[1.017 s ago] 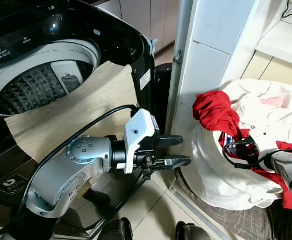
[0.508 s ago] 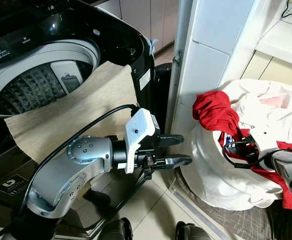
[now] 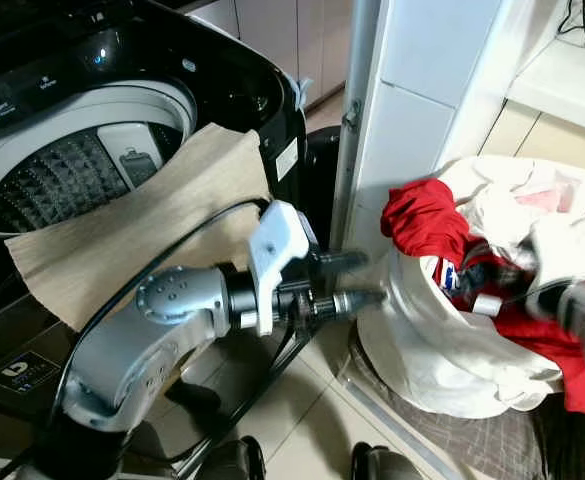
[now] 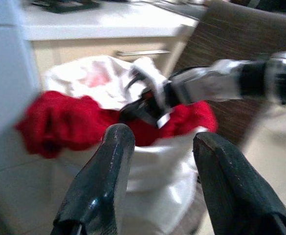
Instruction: Clothes washing
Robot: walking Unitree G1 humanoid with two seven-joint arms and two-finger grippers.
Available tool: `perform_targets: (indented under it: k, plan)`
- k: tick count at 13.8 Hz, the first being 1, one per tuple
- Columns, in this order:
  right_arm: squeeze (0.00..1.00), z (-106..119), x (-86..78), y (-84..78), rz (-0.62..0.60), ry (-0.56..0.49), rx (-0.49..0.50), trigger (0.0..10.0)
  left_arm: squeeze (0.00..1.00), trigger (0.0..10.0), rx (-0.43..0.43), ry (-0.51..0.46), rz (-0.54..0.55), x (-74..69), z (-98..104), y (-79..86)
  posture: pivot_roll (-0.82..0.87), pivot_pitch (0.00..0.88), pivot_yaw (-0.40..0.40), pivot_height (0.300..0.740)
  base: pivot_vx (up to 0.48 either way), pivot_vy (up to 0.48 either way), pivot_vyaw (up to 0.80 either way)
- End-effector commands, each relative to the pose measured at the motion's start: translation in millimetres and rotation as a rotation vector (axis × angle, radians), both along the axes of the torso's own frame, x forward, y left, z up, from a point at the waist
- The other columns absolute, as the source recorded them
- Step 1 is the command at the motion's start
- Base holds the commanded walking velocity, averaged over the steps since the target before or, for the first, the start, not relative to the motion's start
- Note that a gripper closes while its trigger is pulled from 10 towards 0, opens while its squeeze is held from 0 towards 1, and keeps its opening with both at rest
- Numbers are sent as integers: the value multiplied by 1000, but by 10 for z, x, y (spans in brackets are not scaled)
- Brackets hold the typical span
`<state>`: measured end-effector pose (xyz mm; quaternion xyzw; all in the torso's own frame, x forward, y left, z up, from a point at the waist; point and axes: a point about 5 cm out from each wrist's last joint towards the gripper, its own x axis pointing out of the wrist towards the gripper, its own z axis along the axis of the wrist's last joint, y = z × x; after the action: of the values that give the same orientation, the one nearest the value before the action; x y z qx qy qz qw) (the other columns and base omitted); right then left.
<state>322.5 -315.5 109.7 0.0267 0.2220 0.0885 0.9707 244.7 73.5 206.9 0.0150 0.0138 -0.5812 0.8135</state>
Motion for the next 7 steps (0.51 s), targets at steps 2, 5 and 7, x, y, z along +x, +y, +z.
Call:
perform_targets:
  k: [2,5,7]
  plan:
    - [0,526,55,0,58,-213,147,0,0,10000,-59,-57,88,111,144,35,-37,78,46,740,0,0,0]
    - [0,1348,-118,200,247,-496,337,0,0,10000,-131,-210,189,293,451,-4,-52,74,33,740,0,0,0]
    - [0,1627,-179,356,336,-583,402,0,0,10000,-165,-233,196,342,572,-62,-55,71,29,740,0,0,0]
